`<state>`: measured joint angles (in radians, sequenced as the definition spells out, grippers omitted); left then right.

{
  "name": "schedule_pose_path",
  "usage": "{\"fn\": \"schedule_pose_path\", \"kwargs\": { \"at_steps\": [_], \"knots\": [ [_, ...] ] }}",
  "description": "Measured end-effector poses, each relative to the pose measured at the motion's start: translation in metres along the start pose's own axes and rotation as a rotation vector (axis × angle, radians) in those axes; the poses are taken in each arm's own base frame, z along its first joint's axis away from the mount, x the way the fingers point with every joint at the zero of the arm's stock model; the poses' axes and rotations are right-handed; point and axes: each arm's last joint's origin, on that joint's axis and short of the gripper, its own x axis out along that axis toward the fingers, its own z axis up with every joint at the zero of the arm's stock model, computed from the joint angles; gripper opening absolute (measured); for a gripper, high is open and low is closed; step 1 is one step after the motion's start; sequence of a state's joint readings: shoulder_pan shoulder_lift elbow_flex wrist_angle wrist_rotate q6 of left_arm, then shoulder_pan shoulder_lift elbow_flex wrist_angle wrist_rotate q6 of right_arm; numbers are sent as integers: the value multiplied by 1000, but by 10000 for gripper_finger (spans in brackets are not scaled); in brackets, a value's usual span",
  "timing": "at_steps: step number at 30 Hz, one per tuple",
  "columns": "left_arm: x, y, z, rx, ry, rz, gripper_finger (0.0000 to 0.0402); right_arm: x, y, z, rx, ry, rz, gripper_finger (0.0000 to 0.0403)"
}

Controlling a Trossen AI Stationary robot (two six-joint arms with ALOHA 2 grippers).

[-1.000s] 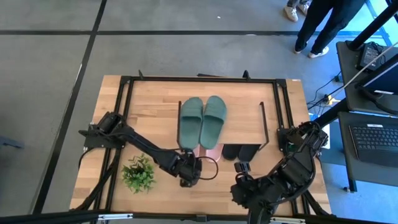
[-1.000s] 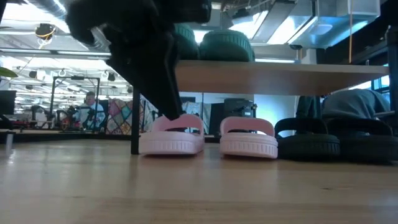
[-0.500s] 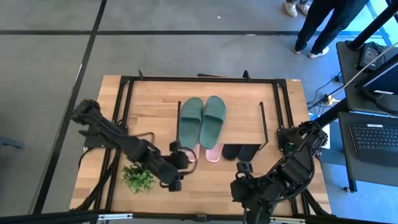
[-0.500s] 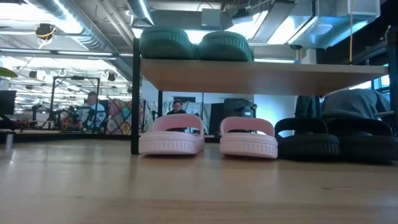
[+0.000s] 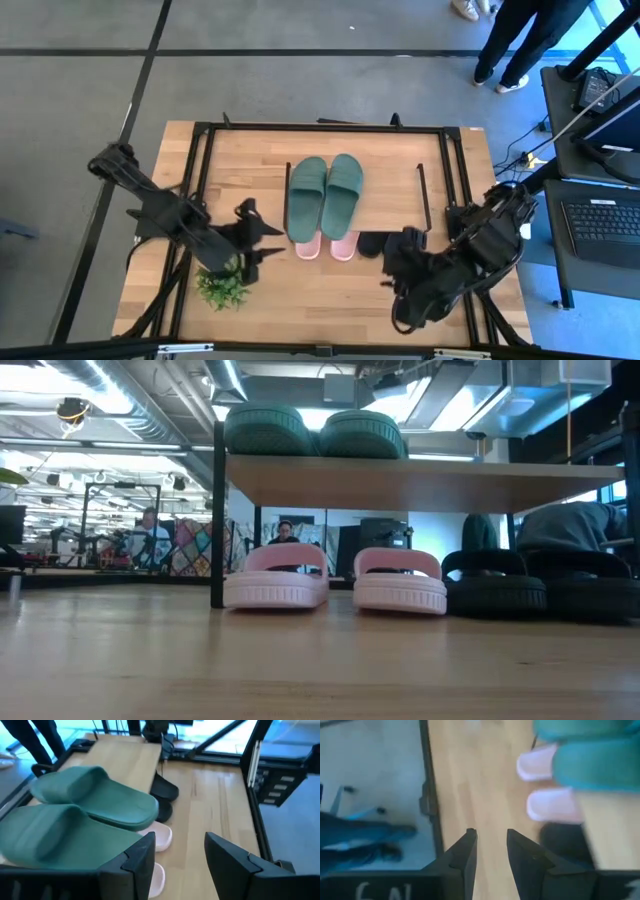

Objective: Pick and place slides into the shelf
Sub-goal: Move the shelf to the right side of the table

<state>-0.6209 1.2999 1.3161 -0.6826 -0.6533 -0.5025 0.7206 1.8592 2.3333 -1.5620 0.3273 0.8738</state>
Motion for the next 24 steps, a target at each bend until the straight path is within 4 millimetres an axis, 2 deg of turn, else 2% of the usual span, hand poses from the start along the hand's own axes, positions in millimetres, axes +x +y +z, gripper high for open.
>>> {"fn": "schedule_pose_path", "kwargs": {
  "at_steps": [6, 11, 14, 17, 24],
  "knots": [
    [-16, 26, -19, -61, -79, -36, 162, -13, -25, 16, 22, -129, -93, 108],
    [-17, 46, -37, -138, -128, -21, 162, -14, -63, 43, 55, -173, -178, 108],
    [-15, 56, -45, -170, -151, -7, 162, -14, -95, 61, 87, -185, -244, 108],
    [-11, 62, -51, -198, -147, 10, 162, -23, -136, 77, 170, -203, -292, 108],
    [-5, 70, -52, -204, -143, 48, 162, -44, -238, 97, 348, -226, -469, 108]
  ]
}}
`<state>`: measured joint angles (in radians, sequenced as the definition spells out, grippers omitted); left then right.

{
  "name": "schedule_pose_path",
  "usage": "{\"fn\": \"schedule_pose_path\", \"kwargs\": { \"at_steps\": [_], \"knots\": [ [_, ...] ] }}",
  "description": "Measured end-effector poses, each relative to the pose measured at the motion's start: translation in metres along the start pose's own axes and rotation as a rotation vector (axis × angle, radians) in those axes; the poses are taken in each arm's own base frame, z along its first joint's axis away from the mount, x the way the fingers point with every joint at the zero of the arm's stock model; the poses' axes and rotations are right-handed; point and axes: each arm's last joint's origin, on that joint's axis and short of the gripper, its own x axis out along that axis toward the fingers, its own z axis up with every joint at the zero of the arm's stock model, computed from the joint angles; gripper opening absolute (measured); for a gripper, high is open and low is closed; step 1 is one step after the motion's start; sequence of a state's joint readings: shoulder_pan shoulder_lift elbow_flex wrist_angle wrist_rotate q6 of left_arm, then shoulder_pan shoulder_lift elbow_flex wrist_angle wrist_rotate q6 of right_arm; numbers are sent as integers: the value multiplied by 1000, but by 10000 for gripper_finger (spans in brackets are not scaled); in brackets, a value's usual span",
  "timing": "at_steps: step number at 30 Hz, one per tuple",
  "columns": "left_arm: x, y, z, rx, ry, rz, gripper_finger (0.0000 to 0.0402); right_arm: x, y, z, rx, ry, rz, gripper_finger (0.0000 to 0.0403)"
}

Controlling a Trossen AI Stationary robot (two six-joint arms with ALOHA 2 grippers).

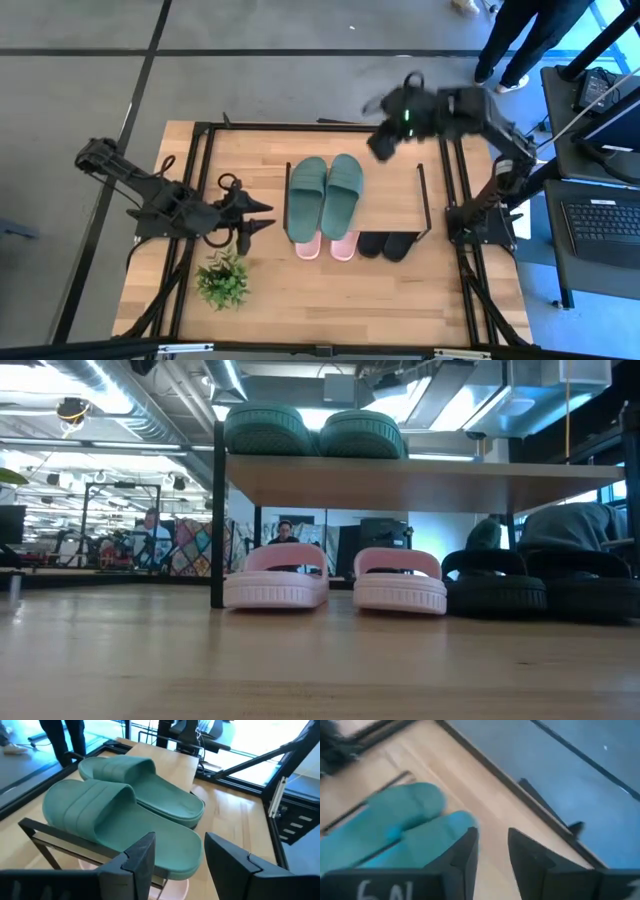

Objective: Pick and place slides into the shelf
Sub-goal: Move the shelf to the right side of the table

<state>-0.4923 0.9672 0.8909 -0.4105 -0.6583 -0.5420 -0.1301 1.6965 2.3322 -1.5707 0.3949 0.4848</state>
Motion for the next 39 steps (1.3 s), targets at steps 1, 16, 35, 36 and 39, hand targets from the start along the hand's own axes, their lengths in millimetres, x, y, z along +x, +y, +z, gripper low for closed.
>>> {"fn": "schedule_pose_path", "kwargs": {
  "at_steps": [1, 16, 35, 36, 39],
  "knots": [
    [1, 1, 0, -1, 4, 0, 162, 5, -13, 5, 1, 10, -13, 108],
    [10, 14, 5, -24, 35, 34, 162, 103, -159, -22, 205, 467, -228, 108],
    [22, 36, 14, -74, 16, 133, 162, 140, -193, -163, 591, 483, -240, 108],
    [22, 37, 15, -75, 15, 136, 162, 141, -193, -169, 651, 490, -245, 108],
    [23, 38, 15, -66, 14, 145, 162, 143, -196, -186, 799, 481, -341, 108]
  ]
}}
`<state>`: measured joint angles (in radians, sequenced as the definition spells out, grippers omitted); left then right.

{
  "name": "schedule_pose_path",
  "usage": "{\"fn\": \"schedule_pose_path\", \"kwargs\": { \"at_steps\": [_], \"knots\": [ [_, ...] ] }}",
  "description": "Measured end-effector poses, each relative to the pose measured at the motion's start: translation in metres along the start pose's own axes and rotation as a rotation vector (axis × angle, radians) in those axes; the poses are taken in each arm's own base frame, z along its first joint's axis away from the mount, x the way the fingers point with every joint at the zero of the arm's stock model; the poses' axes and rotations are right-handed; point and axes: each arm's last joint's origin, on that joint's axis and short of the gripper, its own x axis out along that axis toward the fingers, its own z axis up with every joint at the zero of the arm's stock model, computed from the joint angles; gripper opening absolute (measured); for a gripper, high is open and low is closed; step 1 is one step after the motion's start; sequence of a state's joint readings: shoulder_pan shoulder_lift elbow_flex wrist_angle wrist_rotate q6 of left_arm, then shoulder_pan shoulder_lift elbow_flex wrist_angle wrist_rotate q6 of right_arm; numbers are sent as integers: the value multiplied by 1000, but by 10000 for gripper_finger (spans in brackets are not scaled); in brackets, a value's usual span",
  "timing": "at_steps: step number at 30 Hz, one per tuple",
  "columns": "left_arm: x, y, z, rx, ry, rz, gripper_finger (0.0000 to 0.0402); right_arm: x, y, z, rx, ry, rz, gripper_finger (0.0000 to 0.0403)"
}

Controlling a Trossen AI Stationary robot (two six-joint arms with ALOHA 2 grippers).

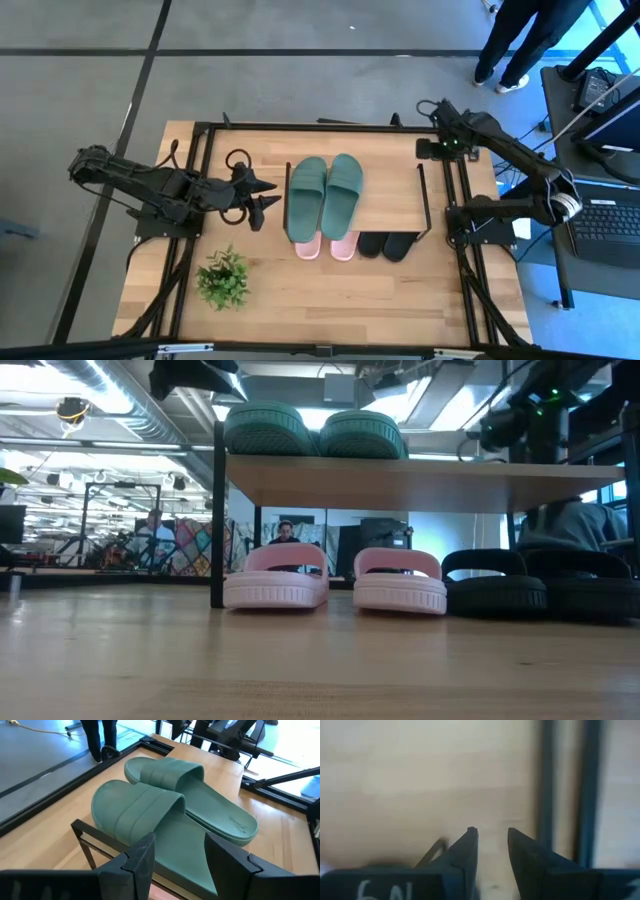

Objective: Pick and place slides into the shelf
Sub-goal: Move the shelf to the right side of the table

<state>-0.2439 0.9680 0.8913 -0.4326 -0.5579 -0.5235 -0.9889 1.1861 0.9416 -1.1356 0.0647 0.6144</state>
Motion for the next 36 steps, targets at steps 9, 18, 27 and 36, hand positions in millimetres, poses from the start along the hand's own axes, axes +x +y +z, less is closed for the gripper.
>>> {"fn": "schedule_pose_path", "kwargs": {
  "at_steps": [9, 18, 27, 36],
  "knots": [
    [2, 4, 2, 15, 6, 2, 162, 25, -15, -14, 404, -90, -93, 108],
    [4, 6, 3, 17, 16, -4, 162, 34, -15, -18, 862, -66, -46, 108],
    [4, 6, 3, 18, 17, -5, 162, 38, -24, -32, 1078, 22, -175, 108],
    [4, 6, 3, 18, 17, -5, 162, 87, -30, -56, 1166, 168, -111, 108]
  ]
}}
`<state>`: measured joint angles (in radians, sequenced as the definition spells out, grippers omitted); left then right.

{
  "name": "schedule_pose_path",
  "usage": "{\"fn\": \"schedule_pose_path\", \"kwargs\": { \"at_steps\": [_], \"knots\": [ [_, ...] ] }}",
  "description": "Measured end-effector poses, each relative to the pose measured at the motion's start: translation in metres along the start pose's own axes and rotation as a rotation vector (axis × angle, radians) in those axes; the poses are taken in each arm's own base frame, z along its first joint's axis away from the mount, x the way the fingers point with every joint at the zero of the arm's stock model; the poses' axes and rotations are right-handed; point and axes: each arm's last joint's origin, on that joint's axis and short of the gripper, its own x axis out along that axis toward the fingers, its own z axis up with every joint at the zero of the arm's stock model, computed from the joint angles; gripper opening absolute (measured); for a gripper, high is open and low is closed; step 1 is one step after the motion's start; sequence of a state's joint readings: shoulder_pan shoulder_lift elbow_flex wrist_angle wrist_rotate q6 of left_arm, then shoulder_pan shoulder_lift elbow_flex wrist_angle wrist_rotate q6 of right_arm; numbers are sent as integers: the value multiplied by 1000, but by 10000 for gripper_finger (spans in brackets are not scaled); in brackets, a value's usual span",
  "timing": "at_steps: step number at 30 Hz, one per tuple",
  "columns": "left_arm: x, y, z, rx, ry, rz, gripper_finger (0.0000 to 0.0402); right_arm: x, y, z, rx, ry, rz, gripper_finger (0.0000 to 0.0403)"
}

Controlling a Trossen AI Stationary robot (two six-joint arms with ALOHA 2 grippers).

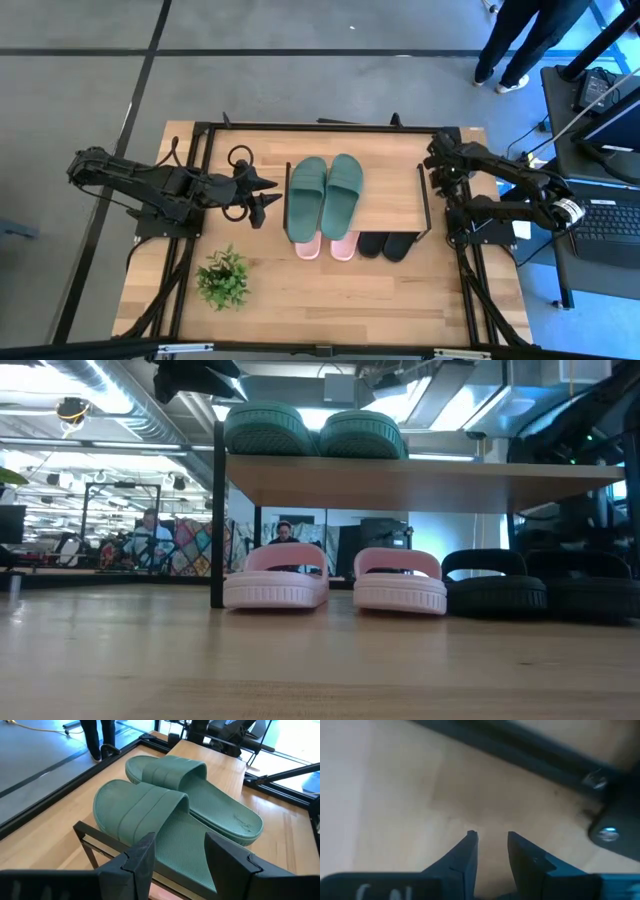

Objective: Pick and place slides into the shelf
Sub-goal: Move the shelf to the right side of the table

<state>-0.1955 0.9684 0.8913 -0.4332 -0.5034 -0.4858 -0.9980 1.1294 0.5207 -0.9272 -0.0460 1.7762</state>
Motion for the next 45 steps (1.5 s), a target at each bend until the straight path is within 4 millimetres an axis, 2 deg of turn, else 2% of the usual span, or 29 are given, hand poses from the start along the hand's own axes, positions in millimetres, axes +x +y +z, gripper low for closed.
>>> {"fn": "schedule_pose_path", "kwargs": {
  "at_steps": [4, 8, 18, 38, 45],
  "knots": [
    [0, 0, 0, -2, 0, 0, 162, 21, -11, 0, 49, 44, -15, 108],
    [0, 0, 0, -3, 0, 0, 162, 29, -17, -2, 57, 44, -21, 108],
    [0, 0, 0, -10, -1, 2, 162, 15, -8, -17, -13, 92, 4, 108],
    [0, 0, 0, -9, 0, 2, 162, 15, -20, -36, -17, 53, -39, 108],
    [0, 0, 0, 0, 2, 3, 162, 15, -16, -41, -32, 87, 9, 108]
  ]
}}
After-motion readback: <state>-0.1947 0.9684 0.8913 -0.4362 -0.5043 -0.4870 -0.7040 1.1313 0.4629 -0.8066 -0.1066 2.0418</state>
